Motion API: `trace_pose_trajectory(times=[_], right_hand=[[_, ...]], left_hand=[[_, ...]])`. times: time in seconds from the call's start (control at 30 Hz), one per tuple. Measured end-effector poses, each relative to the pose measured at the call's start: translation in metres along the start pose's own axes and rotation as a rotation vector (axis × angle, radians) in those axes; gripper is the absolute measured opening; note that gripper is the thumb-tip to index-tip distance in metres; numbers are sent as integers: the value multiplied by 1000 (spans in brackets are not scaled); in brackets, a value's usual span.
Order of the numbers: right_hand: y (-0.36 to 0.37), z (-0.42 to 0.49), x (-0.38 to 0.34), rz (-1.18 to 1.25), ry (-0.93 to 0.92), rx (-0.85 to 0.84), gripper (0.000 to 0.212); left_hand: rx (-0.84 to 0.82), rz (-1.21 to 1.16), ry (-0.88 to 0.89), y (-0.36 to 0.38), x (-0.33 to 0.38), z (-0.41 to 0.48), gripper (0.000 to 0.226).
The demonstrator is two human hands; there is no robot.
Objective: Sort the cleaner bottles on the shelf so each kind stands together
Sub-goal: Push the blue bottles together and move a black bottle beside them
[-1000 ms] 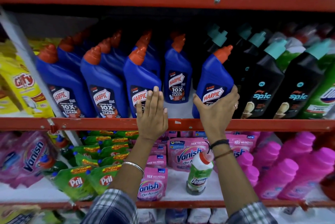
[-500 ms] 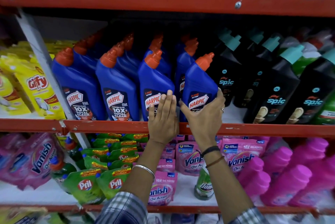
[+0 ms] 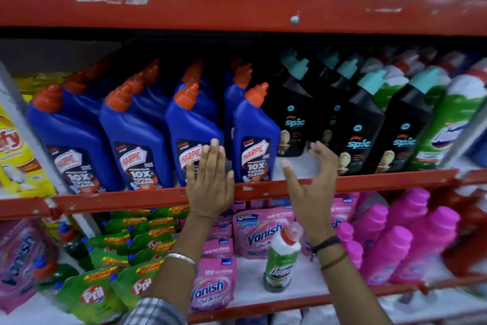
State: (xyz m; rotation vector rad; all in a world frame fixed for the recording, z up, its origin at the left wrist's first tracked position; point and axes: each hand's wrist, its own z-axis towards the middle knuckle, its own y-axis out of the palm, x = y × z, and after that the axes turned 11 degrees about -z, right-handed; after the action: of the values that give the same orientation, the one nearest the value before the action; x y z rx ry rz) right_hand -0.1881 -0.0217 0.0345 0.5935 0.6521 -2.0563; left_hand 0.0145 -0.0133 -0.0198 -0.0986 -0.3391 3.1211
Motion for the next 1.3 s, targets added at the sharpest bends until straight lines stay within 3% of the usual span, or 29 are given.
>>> trace_pose_trajectory(times=[0.2,0.33,0.57,0.87,1.17,1.3], right_hand=[[-74,58,84,-201,99,267,43],[-96,90,116,-265,198,230,66],[-94,113,134,-314,174,92,96],[-95,119,128,-422,218,165,96],[-121,96,98,-141,193,353,90],[-134,83,66,-137,173,412,90]], left_hand=[[26,-2,23,3,1,0,64],[48,5,22,4,2,0,67],[68,27,26,7,3,0,63],[74,27,28,9,2,-1,64],[67,12,23,9,2,-1,66],[69,5,13,8,2,-1,65]])
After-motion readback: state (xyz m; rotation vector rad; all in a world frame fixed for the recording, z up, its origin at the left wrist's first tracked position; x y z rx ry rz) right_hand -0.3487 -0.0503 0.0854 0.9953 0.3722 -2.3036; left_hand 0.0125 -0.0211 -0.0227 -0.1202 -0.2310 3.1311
